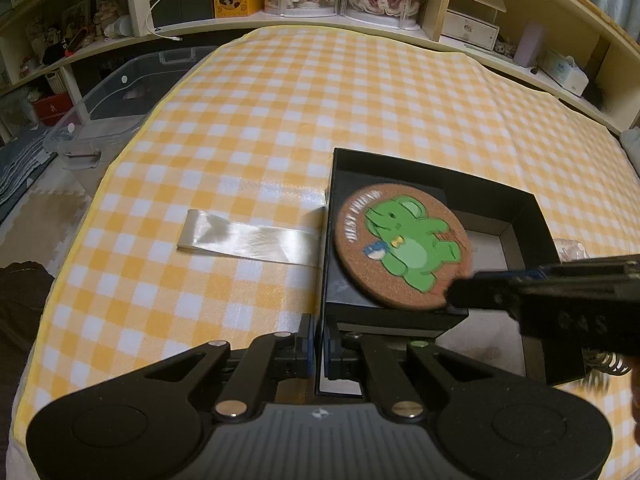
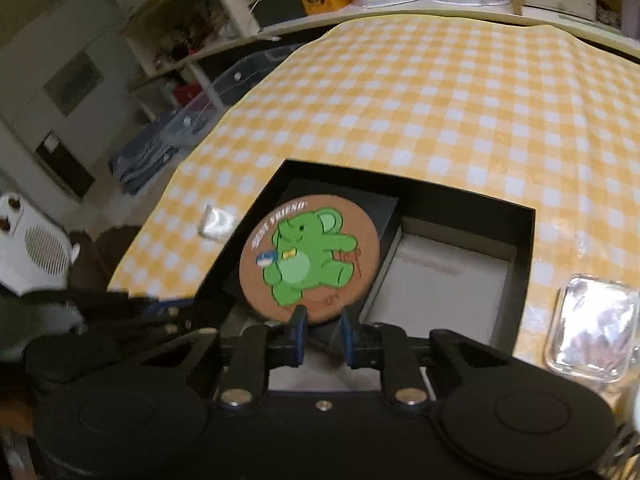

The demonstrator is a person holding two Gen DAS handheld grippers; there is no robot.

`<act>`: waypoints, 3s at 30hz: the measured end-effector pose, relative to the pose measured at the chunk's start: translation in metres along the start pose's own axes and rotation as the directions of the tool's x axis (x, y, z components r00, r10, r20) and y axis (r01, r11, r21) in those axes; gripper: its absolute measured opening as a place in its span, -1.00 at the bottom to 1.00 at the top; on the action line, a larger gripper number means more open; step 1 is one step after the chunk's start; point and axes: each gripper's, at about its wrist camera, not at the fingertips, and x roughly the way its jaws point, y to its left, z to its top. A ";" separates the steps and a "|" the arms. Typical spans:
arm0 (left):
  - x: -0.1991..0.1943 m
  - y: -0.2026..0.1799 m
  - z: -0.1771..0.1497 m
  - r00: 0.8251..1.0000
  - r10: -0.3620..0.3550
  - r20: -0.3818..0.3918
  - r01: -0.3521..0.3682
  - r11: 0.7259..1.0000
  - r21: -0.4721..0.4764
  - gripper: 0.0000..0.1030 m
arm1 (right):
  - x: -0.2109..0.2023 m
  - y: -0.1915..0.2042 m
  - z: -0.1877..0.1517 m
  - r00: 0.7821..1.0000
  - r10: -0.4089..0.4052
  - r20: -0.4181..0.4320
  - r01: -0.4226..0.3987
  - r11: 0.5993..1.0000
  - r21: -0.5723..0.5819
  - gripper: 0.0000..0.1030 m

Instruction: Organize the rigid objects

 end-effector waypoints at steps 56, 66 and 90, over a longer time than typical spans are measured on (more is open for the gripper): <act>-0.008 -0.005 -0.001 0.999 0.037 0.012 -0.038 0.999 0.039 -0.95 | -0.191 -0.169 -0.076 0.881 -0.333 0.336 0.391 0.912 -0.122 1.00; -0.012 -0.010 0.000 0.998 0.056 0.018 -0.057 0.996 0.068 -0.94 | -0.150 -0.227 -0.095 0.947 -0.271 0.172 0.298 0.943 -0.151 1.00; -0.012 -0.011 0.000 0.998 0.058 0.010 -0.059 0.995 0.077 -0.94 | -0.125 -0.209 -0.102 0.995 -0.093 0.017 0.095 0.962 -0.256 1.00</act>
